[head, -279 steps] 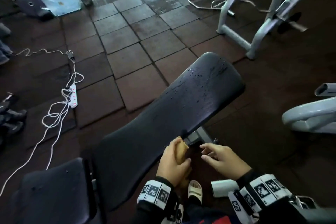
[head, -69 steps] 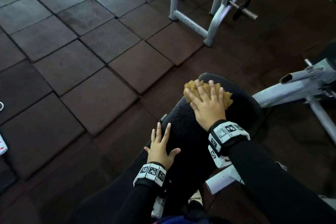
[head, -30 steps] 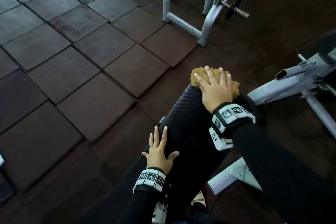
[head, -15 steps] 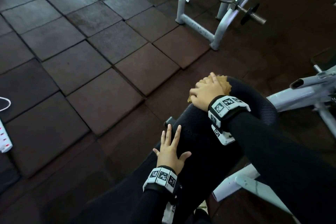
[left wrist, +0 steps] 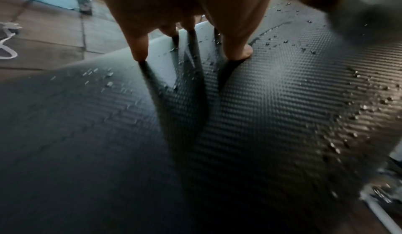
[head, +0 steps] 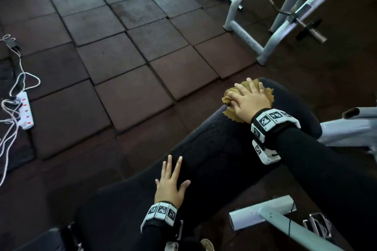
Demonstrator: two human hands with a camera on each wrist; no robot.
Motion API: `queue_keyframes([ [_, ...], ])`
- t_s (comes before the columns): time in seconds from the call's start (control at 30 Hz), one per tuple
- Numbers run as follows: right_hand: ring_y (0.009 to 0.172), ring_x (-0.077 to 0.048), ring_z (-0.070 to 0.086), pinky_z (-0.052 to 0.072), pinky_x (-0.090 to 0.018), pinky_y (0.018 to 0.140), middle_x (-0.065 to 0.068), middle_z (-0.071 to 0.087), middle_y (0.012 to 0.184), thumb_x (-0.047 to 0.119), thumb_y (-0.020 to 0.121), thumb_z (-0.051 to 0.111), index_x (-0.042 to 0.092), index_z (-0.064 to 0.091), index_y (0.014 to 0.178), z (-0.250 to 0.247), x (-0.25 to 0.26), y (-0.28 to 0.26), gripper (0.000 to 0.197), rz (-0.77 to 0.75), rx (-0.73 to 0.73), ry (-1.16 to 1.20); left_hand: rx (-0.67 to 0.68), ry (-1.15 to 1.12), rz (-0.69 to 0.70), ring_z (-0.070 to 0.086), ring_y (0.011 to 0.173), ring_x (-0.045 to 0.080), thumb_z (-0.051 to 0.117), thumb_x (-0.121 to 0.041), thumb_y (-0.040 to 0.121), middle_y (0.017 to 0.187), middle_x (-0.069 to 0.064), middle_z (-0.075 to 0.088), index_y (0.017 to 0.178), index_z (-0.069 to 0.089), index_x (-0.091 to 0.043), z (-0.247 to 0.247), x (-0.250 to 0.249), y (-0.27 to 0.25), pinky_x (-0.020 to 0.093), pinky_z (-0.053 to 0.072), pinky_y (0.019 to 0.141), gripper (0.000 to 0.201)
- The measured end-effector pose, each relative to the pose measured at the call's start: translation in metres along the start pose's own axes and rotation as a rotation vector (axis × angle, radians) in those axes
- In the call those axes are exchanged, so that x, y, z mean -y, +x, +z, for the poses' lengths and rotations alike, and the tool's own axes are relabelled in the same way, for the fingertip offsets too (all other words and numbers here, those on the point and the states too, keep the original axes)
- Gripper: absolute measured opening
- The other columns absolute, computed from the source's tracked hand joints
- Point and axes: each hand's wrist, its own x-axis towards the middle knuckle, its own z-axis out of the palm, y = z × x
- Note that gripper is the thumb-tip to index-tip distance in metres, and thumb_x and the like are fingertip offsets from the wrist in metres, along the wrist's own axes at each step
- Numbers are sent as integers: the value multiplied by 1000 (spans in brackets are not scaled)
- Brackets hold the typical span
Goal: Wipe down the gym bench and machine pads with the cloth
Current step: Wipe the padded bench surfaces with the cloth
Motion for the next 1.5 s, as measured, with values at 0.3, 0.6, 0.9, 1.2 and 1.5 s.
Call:
queue_keyframes([
  [0.3,144,-33,-1,-5,-50,115,7,4,158,32,98,36,45,29,142,37,-19,-98,47,33,-110,93,-109,-153,-103,-11,144,5,52,-41,94,154,-23,-13,140,-5,-47,30,10,-34,63,10,111,73],
  [0.6,139,-41,23,12,-57,114,-6,33,151,31,91,52,30,50,135,77,-19,-151,44,-93,-364,42,-229,-100,-145,-23,134,-9,26,-66,87,146,-32,-24,142,-5,-52,66,38,-48,61,-10,111,64],
  [0.9,132,-50,30,22,-61,109,-16,43,143,-7,79,55,16,61,125,95,0,-153,53,-51,-639,93,-494,-60,-90,-12,141,-6,7,-76,84,155,-27,-9,144,4,-54,93,48,-44,54,-11,112,64],
  [1.2,135,-39,32,18,-56,112,-1,40,147,42,94,45,38,51,132,114,53,-151,38,-19,-542,9,-593,-74,-46,0,145,1,14,-63,94,157,-22,2,145,11,-53,105,54,-40,55,-7,114,52],
  [1.5,139,-31,29,23,-54,112,3,38,148,27,88,52,41,52,130,170,105,-221,43,-474,-395,-20,-650,-118,-25,7,145,2,27,-50,95,157,-18,12,145,25,-45,105,55,-41,51,-6,115,50],
])
